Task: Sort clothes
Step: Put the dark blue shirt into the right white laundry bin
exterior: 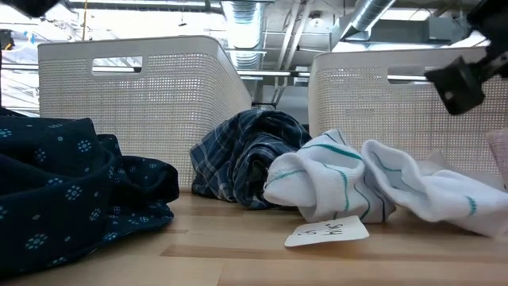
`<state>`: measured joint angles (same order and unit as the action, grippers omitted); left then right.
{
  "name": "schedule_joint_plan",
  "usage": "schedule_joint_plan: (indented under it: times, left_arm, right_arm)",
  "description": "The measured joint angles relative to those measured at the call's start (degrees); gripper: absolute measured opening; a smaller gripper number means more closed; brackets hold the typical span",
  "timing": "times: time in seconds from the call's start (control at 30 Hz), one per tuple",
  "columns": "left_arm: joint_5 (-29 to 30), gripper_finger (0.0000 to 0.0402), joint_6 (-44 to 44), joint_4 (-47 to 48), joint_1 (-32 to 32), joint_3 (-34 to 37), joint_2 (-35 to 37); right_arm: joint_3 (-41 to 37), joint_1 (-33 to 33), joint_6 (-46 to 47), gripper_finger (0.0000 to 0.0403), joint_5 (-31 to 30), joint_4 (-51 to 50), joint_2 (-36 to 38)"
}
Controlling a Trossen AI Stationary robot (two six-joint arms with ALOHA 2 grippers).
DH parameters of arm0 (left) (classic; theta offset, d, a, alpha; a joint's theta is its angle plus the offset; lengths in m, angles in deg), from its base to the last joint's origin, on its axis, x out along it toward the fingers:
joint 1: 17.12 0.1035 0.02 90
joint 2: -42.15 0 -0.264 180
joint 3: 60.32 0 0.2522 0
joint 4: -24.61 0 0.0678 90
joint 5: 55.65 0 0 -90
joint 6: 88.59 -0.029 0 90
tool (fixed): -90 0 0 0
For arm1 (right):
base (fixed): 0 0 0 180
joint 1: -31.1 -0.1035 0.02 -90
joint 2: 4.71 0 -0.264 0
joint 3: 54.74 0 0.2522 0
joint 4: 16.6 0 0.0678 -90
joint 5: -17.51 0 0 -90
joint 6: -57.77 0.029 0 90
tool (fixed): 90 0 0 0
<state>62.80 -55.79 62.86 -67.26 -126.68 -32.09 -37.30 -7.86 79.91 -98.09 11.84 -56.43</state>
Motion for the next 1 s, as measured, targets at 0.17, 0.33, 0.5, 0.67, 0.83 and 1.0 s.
schedule_joint_plan:
  times: [0.17, 0.33, 0.5, 0.67, 0.83, 1.0]
  left_arm:
    - [-4.80, 0.0230, -0.59, 0.11, 0.36, 2.81, -0.49]
    - [-5.72, 0.0281, -3.42, -0.35, 0.17, 2.92, -2.97]
    - [-10.79, 0.0347, -3.78, -0.14, 2.15, 2.92, -6.75]
    - [-12.76, 0.0392, -7.57, -2.06, 2.63, 2.92, -10.87]
    - [-13.14, 0.0397, -11.30, -3.03, 3.59, 2.85, -16.07]
    - [-13.19, 0.0389, -12.56, -5.56, 5.28, 2.57, -21.69]
  right_arm:
    - [1.38, -2.16, -0.21, 0.0333, 0.04, 1.39, -0.07]
    - [4.79, -2.79, -3.24, 0.0333, 0.19, 1.51, -2.19]
    - [9.23, -2.11, -6.09, 0.0333, 0.33, 1.54, -5.90]
    - [13.72, -1.05, -7.48, 0.0333, 1.79, 1.54, -9.61]
    - [17.75, -1.00, -8.52, 0.0331, 1.83, 1.53, -13.40]
    - [21.34, -1.00, -9.11, 0.0331, 1.88, 1.54, -17.22]
